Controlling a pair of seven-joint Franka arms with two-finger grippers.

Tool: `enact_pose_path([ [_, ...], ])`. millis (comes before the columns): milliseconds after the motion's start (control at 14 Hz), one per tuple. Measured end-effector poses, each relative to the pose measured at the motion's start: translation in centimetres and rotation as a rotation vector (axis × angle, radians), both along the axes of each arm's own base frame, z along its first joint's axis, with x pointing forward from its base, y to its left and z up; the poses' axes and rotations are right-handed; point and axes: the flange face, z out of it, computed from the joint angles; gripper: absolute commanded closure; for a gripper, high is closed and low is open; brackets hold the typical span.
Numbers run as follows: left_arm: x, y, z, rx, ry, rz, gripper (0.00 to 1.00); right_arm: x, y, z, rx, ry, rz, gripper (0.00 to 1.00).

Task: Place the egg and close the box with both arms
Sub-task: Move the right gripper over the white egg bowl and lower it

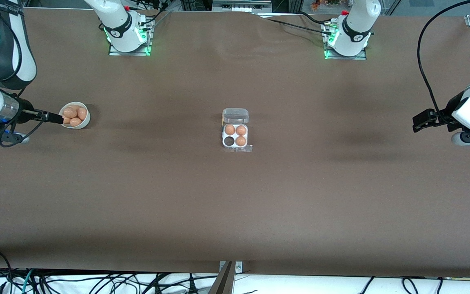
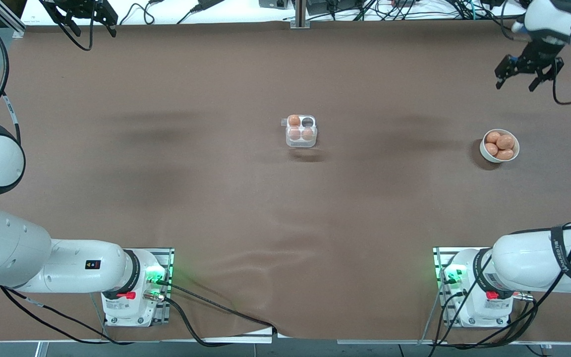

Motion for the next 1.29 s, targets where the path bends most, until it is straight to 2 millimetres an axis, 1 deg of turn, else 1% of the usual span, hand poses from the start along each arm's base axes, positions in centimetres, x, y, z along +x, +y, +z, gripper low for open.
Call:
enact_pose_path([
  [143, 0.1, 0.1, 0.7, 0.0, -0.014, 0.002, 0.0, -2.2, -2.2, -2.2, 0.007, -0.027, 0.02, 0.0],
  [286, 0.2, 0.6, 1.1, 0.001, -0.024, 0.011, 0.0, -4.2, -4.1, -4.8, 0.013, -0.041, 0.035, 0.0],
  [357, 0.2, 1.1, 1.2, 0.001, -0.025, 0.018, 0.0, -5.1, -4.6, -6.0, 0.015, -0.043, 0.037, 0.0],
  [500, 0.2, 1.6, 1.2, 0.001, -0.026, 0.027, 0.0, -6.1, -4.7, -7.6, 0.02, -0.031, 0.035, 0.0],
  [714, 0.2, 1.5, 1.2, 0.001, -0.025, 0.025, 0.0, -6.4, -4.5, -9.3, 0.022, -0.009, 0.039, 0.0],
  [1000, 0.2, 1.5, 1.2, 0.001, -0.025, 0.025, 0.0, -6.7, -4.2, -12.4, 0.03, 0.046, 0.057, 0.0],
  [1143, 0.2, 1.4, 1.2, 0.001, -0.025, 0.024, 0.0, -6.8, -4.2, -13.1, 0.035, 0.061, 0.068, 0.0],
  [1214, 0.2, 1.4, 1.2, 0.001, -0.025, 0.024, 0.0, -6.8, -4.2, -13.3, 0.036, 0.066, 0.072, 0.02],
  [1286, 0.2, 1.4, 1.2, 0.001, -0.025, 0.023, 0.0, -6.9, -4.2, -13.5, 0.037, 0.069, 0.074, 0.08],
])
